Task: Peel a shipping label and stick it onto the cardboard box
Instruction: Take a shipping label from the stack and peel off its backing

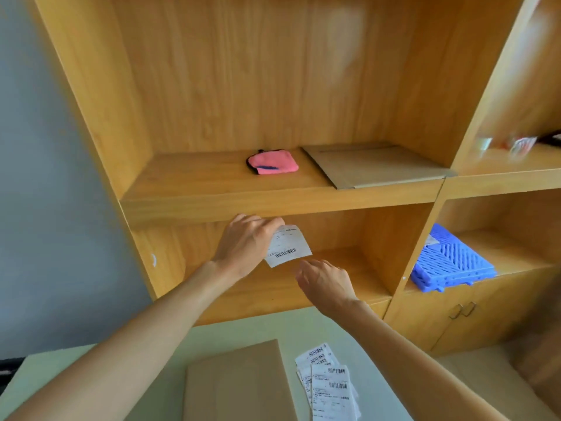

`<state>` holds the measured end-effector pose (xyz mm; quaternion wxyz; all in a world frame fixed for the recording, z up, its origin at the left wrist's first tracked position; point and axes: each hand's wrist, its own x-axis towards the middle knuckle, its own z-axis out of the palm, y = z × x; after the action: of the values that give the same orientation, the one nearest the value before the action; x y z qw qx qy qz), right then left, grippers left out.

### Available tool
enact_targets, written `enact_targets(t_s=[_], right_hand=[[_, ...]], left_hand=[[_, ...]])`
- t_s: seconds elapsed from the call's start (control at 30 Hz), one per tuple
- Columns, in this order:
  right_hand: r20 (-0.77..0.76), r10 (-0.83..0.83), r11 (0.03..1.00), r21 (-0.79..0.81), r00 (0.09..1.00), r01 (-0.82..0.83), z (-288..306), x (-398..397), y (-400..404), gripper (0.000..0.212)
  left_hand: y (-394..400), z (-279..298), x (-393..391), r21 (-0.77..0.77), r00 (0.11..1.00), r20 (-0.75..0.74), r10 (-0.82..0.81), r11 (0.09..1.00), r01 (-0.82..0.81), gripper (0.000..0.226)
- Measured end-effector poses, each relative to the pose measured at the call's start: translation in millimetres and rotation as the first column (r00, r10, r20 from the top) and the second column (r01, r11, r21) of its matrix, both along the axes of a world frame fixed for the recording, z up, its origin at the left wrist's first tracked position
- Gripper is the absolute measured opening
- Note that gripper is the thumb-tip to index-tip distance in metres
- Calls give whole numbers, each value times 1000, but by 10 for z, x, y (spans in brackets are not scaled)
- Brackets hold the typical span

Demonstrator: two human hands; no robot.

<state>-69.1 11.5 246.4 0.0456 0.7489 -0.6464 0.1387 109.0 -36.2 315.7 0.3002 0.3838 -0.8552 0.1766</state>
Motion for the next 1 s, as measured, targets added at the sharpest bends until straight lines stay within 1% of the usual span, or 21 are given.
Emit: enact_targets(t_s=[0.07,0.17,0.2,0.3,0.4,0.5,0.63,0.83,0.93,1.0], right_hand=[[-14,33,999,-36,999,-33,272,110,-70,21],[-11,74,992,-101,997,-75,666,241,-131,40],[-5,81,989,-123,997,-81,797,285,-158,44],[-10,102,978,-183,995,-102,1114,385,-231,48],[-18,130,965,-227,991,-131,1378,488,-306,46],[-9,202,945,-262,979,-197,1577,598,-346,39],[-20,287,896,-348,958,-276,1838,711,-400,26],[-60,363,867,-343,930,-361,2119,844,-465,23],[-88,382,856,-340,920,-389,2191,893,-538,25],[-73,385,859,-336,920,-386,2222,913,-570,25]], left_hand=[[-4,238,164,-16,999,28,44,999,-44,25],[-14,502,375,13,991,83,108,994,-110,16],[-15,589,442,20,986,90,140,990,-143,15],[29,804,576,61,971,116,210,974,-218,16],[43,1011,661,95,962,149,230,965,-245,13],[-4,1160,750,146,955,173,241,953,-267,13],[-75,1341,848,111,947,183,264,951,-287,12],[-100,1516,919,64,927,195,321,939,-338,20],[-82,1571,959,79,916,216,337,930,-360,27],[-91,1598,979,79,922,202,329,933,-351,26]])
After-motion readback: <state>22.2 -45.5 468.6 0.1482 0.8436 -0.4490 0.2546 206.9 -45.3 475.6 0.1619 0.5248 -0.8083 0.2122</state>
